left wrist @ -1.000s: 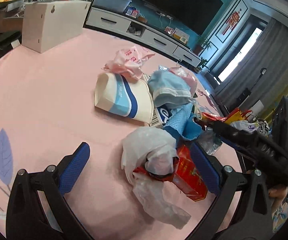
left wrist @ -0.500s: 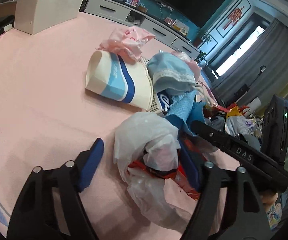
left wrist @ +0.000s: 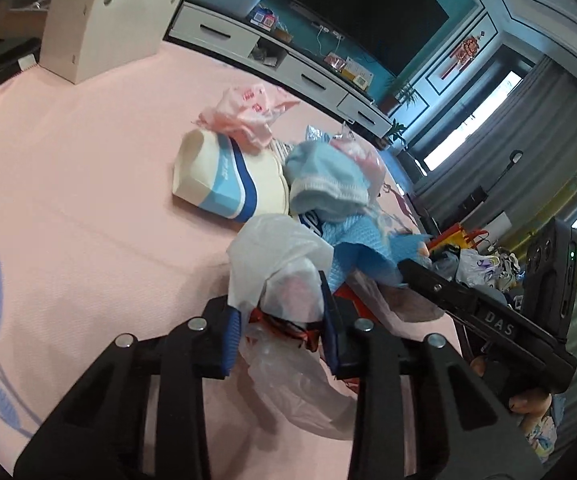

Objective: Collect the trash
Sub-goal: 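Grasp the clear plastic and green bag with the right tool while the left tool grasps the white bag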

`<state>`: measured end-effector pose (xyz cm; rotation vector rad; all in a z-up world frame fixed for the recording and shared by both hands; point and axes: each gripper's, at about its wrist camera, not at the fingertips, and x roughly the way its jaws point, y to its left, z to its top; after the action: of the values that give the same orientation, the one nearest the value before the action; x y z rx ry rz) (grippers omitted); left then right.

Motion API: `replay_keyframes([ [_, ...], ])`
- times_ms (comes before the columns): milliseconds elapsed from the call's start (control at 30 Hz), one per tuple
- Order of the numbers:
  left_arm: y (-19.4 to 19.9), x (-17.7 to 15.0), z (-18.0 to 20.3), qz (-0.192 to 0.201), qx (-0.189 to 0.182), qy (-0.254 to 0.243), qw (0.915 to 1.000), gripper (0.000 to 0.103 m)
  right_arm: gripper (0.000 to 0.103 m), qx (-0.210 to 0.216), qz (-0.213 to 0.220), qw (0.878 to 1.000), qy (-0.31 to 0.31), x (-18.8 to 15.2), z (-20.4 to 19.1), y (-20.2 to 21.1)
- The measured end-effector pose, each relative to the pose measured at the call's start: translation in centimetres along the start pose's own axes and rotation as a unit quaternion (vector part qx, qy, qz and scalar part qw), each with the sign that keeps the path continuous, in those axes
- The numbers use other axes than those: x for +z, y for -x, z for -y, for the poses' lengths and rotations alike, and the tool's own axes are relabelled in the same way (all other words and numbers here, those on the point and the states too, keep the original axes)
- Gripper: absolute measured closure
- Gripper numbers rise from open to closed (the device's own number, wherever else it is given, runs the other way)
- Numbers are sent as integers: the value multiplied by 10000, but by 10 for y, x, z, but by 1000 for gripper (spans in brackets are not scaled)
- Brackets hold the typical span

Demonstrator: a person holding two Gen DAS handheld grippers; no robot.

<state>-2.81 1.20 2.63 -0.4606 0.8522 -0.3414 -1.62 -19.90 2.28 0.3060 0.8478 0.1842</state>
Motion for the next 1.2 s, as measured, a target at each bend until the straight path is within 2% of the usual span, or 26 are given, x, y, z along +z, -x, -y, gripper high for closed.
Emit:
replay_keyframes([
  [67, 5, 1, 3, 34, 53, -46, 10000, 69, 50, 91, -145, 9999, 0, -2, 0, 1],
  [233, 17, 7, 4, 180, 68, -119, 9997, 70, 50, -205, -362, 9991, 58, -9, -1, 2],
  [367, 24, 10, 3, 251, 154, -122, 9995, 70, 51, -289, -225, 9991, 198, -10, -7, 10],
  [467, 23, 12, 1, 153, 583, -88, 9981, 70, 51, -180, -112, 9994, 263, -9, -12, 19],
  [633, 26, 10, -3, 62, 1059, -152, 9942, 70, 51, -245, 120, 9988, 411, -10, -21, 28],
  [767, 32, 8, -8, 106, 1114, -164, 9936, 69, 51, -112, 208, 9993, 283, -11, -24, 29],
  [933, 38, 7, -4, 199, 1170, -267, 9926, 68, 51, -282, 435, 9980, 362, -15, -34, 29],
  [1067, 43, 7, 0, 302, 1172, -380, 9919, 68, 51, 20, 450, 9983, 358, -16, -39, 29],
  [1200, 48, 6, 3, 480, 1036, -422, 9926, 68, 51, 31, 551, 9974, 469, -18, -48, 33],
])
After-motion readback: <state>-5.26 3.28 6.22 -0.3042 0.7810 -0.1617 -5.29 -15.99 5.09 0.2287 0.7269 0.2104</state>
